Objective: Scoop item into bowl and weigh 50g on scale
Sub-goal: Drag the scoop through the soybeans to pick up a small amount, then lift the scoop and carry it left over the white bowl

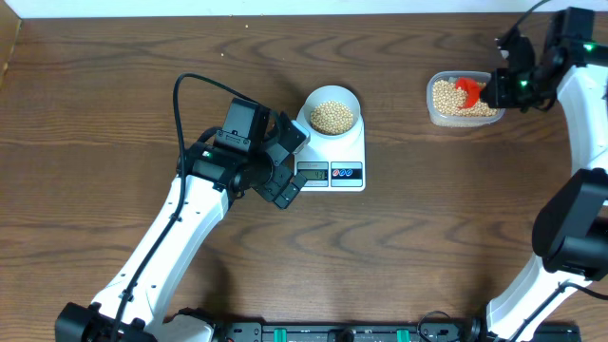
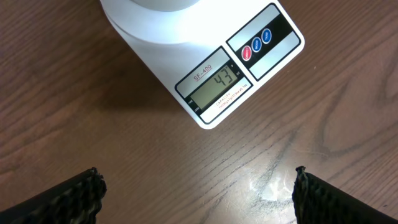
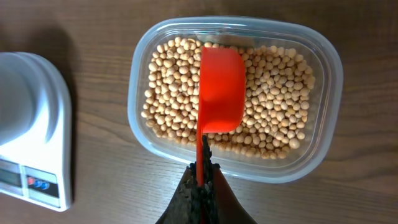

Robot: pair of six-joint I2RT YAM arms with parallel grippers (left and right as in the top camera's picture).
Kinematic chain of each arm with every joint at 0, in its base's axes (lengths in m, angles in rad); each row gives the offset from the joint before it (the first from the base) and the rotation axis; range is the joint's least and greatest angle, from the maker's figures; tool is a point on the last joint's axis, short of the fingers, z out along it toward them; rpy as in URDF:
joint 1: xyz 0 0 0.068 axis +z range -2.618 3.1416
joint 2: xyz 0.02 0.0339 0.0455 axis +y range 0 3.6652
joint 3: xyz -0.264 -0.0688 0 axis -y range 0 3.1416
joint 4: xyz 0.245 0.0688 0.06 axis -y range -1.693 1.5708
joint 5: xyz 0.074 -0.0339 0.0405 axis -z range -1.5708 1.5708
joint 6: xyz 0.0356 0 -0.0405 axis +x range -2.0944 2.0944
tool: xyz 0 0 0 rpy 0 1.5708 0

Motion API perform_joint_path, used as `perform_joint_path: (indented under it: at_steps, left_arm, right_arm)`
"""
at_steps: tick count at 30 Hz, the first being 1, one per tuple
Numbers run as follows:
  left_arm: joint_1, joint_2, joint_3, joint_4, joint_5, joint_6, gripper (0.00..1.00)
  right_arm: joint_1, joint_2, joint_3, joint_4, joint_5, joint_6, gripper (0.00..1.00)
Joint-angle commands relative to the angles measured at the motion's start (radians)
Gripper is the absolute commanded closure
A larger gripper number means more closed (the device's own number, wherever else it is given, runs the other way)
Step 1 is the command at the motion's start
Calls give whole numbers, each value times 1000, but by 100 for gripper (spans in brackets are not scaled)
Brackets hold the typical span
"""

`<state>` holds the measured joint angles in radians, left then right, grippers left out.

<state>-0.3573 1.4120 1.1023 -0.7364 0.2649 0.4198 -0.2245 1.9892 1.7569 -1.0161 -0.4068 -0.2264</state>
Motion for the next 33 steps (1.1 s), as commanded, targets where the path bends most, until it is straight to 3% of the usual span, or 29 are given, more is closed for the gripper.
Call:
perform_joint_path:
  at_steps: [1,33]
  left_arm:
    - [0,-10,29,-4,15,9,2]
    - [0,-10,29,-4,15,9,2]
  right_arm:
    - [-36,0,14,-2,-112,1,99]
    - [-186,0,14,-76,-591,-150,99]
